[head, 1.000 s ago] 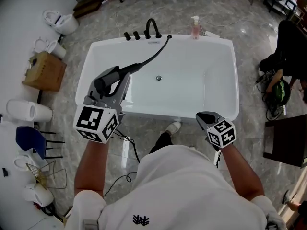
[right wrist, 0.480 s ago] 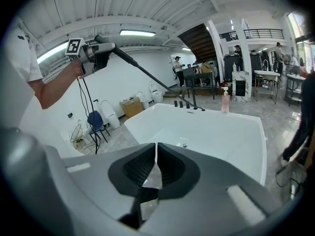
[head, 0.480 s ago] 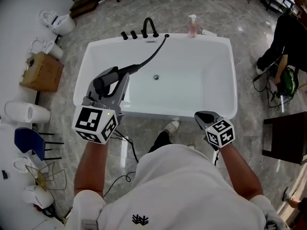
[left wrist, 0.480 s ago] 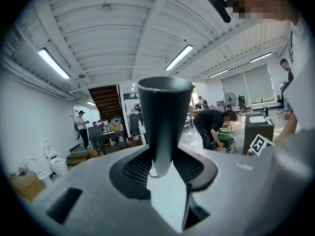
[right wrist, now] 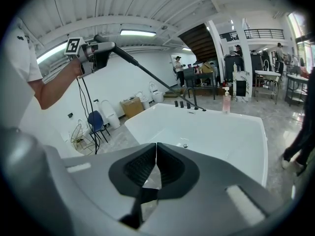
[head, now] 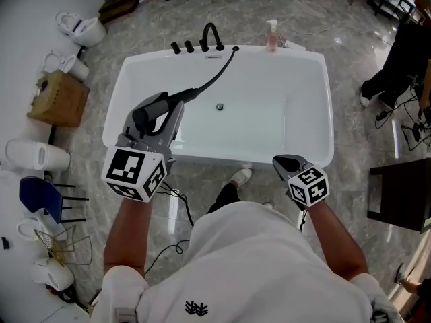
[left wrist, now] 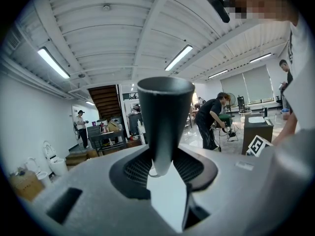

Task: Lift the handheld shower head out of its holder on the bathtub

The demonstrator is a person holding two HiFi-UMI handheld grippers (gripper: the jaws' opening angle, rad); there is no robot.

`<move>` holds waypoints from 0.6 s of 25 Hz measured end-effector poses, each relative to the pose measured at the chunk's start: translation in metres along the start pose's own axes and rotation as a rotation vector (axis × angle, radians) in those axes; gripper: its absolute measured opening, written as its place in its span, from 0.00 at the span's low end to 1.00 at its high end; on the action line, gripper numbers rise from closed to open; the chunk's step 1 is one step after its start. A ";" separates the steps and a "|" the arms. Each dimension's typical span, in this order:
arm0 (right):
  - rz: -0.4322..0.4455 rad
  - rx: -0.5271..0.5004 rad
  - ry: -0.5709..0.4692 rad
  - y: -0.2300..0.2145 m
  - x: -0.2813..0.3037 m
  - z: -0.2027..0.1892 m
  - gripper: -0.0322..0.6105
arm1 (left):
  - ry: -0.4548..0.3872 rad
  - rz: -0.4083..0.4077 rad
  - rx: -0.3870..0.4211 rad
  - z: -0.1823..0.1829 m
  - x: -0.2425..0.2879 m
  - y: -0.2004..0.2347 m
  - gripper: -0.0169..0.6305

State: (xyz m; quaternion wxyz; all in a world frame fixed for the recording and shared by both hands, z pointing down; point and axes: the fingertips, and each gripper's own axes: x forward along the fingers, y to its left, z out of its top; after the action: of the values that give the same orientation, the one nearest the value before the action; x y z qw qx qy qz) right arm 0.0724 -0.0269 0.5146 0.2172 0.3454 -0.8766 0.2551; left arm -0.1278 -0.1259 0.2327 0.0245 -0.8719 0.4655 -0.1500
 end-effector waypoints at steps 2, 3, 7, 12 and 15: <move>0.002 -0.002 0.002 0.001 0.002 -0.001 0.07 | -0.001 -0.001 0.000 -0.001 0.000 0.000 0.24; 0.002 -0.003 0.001 0.002 0.002 0.000 0.07 | -0.001 -0.002 0.000 -0.001 0.000 0.000 0.24; -0.001 -0.003 -0.001 0.001 0.003 0.001 0.07 | 0.001 -0.004 -0.001 0.000 0.001 0.000 0.24; -0.003 -0.003 -0.005 0.001 0.002 0.003 0.07 | 0.002 -0.007 -0.001 0.002 0.001 -0.001 0.24; -0.006 -0.002 -0.004 0.001 0.003 0.002 0.07 | 0.002 -0.011 -0.001 0.002 0.001 -0.001 0.24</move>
State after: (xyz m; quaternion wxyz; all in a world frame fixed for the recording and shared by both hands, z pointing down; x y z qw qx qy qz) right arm 0.0694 -0.0289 0.5138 0.2163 0.3485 -0.8762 0.2529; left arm -0.1260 -0.1261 0.2312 0.0227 -0.8742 0.4609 -0.1509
